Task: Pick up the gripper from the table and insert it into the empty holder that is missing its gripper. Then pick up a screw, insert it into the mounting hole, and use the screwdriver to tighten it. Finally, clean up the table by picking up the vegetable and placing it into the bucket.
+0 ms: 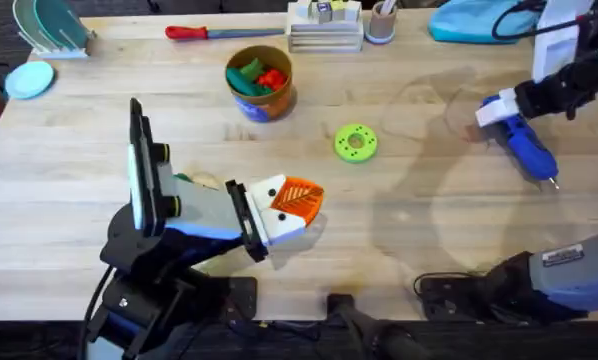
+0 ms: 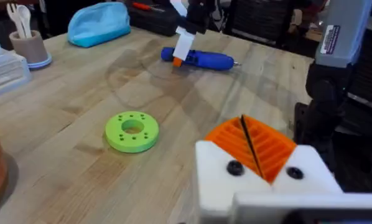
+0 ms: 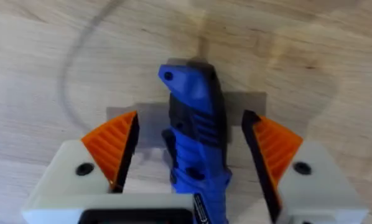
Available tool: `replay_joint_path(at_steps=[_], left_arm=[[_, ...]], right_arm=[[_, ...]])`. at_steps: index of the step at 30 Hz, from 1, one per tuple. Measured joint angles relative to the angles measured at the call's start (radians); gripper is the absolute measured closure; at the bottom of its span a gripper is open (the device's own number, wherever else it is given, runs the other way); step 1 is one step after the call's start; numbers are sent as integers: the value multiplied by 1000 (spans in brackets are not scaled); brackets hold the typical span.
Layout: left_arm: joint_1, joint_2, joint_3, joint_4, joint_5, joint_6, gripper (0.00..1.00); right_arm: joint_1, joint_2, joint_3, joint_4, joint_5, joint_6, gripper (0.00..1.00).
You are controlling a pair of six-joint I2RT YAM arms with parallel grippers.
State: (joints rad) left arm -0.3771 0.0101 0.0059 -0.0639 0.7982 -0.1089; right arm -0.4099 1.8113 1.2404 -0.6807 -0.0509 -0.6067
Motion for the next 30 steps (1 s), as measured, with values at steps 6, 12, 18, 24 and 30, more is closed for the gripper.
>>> replay_joint_path(at_steps=[6,12,18,24,30], left_arm=[[0,0,0,0,0,0,987],[0,0,0,0,0,0,987],[0,0,0,0,0,0,987],[0,0,0,0,0,0,987],[0,0,0,0,0,0,987]], right_arm=[[0,36,0,1,-4,0,23],[0,38,0,-1,-17,-1,138],[0,39,0,6,-18,-2,509],[-2,39,0,22,-10,-20,822],[-1,39,0,18,-7,-29,981]])
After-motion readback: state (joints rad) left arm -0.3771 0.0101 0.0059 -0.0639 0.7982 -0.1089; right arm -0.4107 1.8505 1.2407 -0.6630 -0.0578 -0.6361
